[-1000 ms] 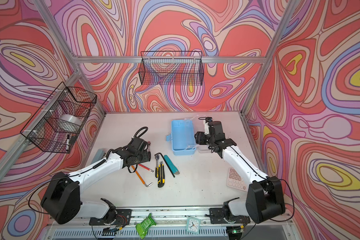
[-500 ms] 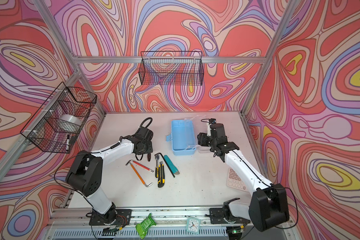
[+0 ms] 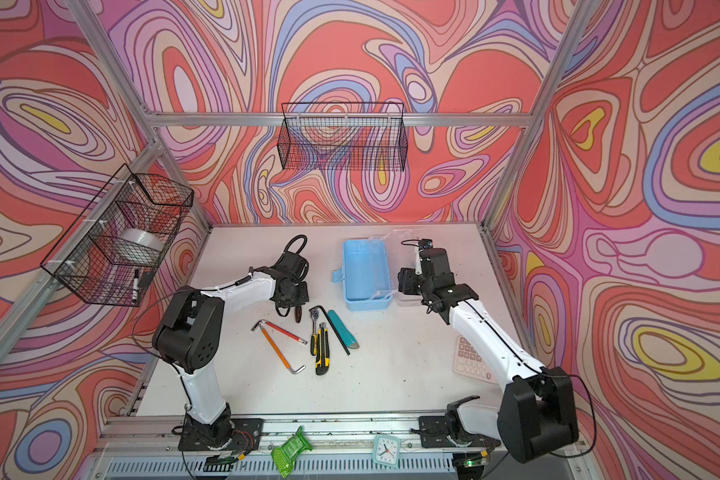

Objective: Pack the tool kit
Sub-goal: 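Lower the left gripper onto the red-black ratchet handle and close it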

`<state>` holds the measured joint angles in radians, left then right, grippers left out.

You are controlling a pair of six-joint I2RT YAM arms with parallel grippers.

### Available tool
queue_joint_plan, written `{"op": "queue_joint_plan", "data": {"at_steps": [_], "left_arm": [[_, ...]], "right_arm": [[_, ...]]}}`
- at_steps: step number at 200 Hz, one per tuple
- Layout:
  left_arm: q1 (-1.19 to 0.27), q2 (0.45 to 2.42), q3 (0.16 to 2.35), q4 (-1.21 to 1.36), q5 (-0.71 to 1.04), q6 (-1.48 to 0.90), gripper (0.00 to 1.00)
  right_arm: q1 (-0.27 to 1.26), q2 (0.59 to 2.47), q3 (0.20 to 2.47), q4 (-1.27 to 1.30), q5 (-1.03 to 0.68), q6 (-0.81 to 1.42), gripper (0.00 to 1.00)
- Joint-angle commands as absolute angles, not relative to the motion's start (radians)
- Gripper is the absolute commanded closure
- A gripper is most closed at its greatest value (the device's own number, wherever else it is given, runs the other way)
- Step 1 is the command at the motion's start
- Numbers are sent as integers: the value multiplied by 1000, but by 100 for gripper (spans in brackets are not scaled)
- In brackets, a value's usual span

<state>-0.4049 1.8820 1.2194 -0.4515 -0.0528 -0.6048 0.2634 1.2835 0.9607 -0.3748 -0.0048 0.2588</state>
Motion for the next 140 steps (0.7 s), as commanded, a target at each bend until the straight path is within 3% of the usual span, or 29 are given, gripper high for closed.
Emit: {"op": "queue_joint_plan", "data": {"at_steps": [1,43,140], "left_arm": [[-405,1909,1255,-458,-49,-599,77],[-404,1936,1266,-453,-50,-593,83],[-403,1982,1296,-463,-88,-619,80]], "right_arm": [[268,1293,968,-391,17,242,29],[269,1302,975,-399,29,227,28],[268,1305,971,-414,51,195,27]]}}
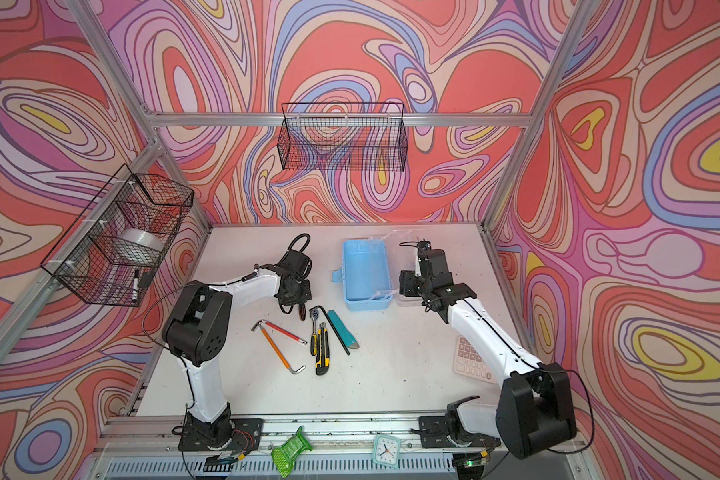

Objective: Pack the tool kit
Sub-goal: 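Lower the left gripper onto the red-black ratchet handle and close it, then carry the red-black ratchet with the left gripper into the clear lid and release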

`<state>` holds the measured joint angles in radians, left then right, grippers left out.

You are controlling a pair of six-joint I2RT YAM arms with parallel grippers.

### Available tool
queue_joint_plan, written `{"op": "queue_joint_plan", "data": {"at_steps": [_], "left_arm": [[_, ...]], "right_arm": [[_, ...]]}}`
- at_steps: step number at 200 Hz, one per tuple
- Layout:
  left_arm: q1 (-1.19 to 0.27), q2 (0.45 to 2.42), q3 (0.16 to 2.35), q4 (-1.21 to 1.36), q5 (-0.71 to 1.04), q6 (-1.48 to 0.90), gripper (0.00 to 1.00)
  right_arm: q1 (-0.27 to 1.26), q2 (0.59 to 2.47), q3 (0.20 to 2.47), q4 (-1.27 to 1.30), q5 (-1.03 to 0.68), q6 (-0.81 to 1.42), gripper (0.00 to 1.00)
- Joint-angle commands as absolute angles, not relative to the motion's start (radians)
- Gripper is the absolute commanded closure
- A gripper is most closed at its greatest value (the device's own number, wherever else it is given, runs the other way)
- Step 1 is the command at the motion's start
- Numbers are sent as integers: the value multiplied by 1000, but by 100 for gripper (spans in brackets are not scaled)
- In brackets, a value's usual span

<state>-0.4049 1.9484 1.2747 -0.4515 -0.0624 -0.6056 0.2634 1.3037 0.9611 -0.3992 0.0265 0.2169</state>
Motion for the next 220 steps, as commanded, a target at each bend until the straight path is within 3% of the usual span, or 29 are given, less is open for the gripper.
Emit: {"op": "queue_joint_plan", "data": {"at_steps": [1,38,69,129,220], "left_arm": [[-403,1983,1296,-463,-89,-619,80],[-404,1998,1301,-453,-85,-629,81],[-404,1998,1299,-438,-69,-630,92],[-404,1974,1270,-429,-50,-628,100],[-403,1849,1253,-361,52,-693,100]], "right_arm": [[269,1304,971,-414,51,194,27],[268,1294,957,-409,63,191,26],[268,1290,936,-394,69,194,25],[243,1274,922,-381,83,198,24],[140,1224,897,-351,19,225,22]]}}
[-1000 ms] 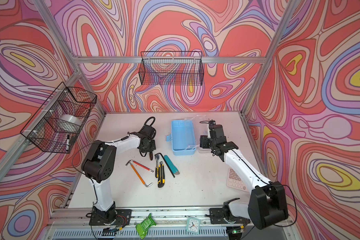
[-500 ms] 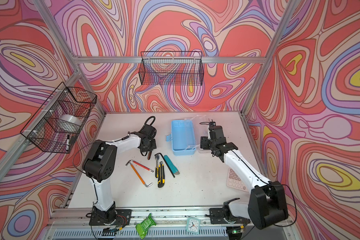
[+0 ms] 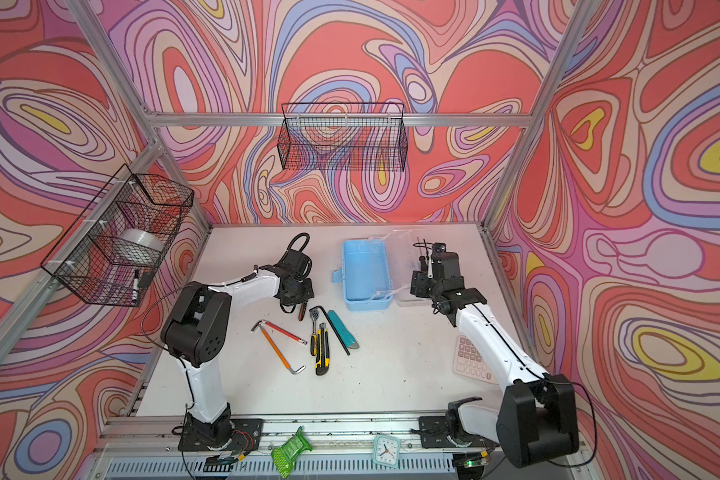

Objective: Pack the tool kit
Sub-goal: 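Carry the red-black ratchet with the left gripper into the clear lid and release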

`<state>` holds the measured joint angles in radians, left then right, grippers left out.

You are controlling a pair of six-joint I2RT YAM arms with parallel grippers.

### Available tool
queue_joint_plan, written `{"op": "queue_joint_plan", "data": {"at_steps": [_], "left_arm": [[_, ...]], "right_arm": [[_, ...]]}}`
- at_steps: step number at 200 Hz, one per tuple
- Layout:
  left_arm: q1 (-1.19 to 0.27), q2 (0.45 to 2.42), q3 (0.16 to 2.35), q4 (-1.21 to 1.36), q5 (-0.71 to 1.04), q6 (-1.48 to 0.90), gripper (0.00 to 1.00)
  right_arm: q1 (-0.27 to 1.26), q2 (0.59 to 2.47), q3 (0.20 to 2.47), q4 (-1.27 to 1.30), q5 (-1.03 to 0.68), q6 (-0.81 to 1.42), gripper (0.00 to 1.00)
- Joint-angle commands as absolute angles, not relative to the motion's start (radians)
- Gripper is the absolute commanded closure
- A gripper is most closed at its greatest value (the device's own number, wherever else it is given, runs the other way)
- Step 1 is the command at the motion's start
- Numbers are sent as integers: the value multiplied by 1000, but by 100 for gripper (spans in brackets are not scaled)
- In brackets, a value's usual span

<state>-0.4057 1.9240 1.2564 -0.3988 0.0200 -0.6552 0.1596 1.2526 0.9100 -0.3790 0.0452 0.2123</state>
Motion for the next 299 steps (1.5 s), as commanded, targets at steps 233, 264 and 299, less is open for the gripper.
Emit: {"op": "queue_joint_plan", "data": {"at_steps": [233,264,299], "left_arm": [[-727,2162,1853,111,339,-1076,100],[-736,2205,1880,174,351,-1138,100],[-739,2279,1942,207,376,-1211,100]], "right_arm": [[-90,1118,795,-291,-165,354,19],[-93,1113,784,-296,-175,357,19],[-94,1100,777,-296,-183,368,19]]}}
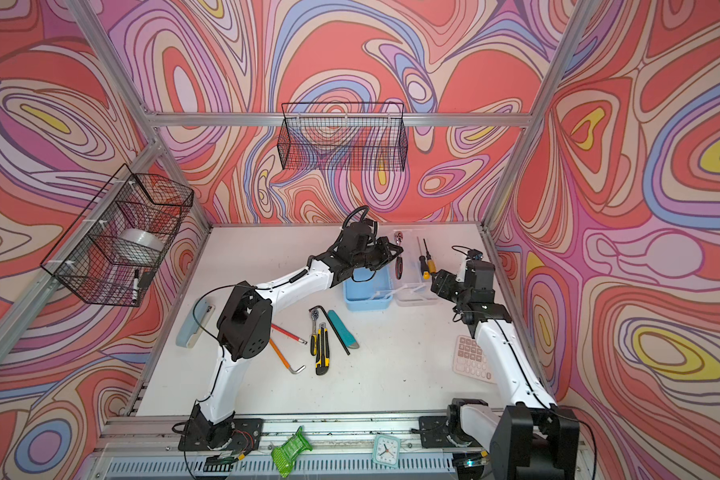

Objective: Pack the tool kit
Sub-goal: 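Carry the red-black ratchet with the left gripper into the clear lid and release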

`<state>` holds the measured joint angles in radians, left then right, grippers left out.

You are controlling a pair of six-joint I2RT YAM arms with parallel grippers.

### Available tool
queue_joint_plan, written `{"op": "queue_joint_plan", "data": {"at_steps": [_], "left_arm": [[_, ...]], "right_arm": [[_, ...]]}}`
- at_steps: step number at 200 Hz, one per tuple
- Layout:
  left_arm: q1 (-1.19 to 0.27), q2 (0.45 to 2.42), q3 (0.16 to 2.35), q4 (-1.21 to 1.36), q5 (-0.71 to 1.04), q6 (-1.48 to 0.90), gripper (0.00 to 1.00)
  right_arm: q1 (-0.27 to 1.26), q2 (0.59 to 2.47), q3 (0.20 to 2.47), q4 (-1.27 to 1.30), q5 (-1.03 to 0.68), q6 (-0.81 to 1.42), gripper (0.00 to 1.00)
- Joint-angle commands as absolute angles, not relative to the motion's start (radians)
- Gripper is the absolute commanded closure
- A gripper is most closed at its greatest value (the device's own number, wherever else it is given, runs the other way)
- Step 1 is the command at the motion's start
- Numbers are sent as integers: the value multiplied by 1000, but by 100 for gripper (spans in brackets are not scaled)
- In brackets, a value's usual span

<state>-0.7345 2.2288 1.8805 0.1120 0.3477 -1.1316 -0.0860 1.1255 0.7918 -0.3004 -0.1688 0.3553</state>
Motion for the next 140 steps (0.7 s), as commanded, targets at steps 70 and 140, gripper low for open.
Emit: {"op": "queue_joint_plan", "data": {"at_steps": [70,140], "left_arm": [[-741,2364,2038,112,334,-1221,100],[-741,2354,2063,9,312,-1201,60]], "right_arm": [[-97,1066,766,-308,-174,370,19],[-98,1065,762,-308,-178,371,19]]}}
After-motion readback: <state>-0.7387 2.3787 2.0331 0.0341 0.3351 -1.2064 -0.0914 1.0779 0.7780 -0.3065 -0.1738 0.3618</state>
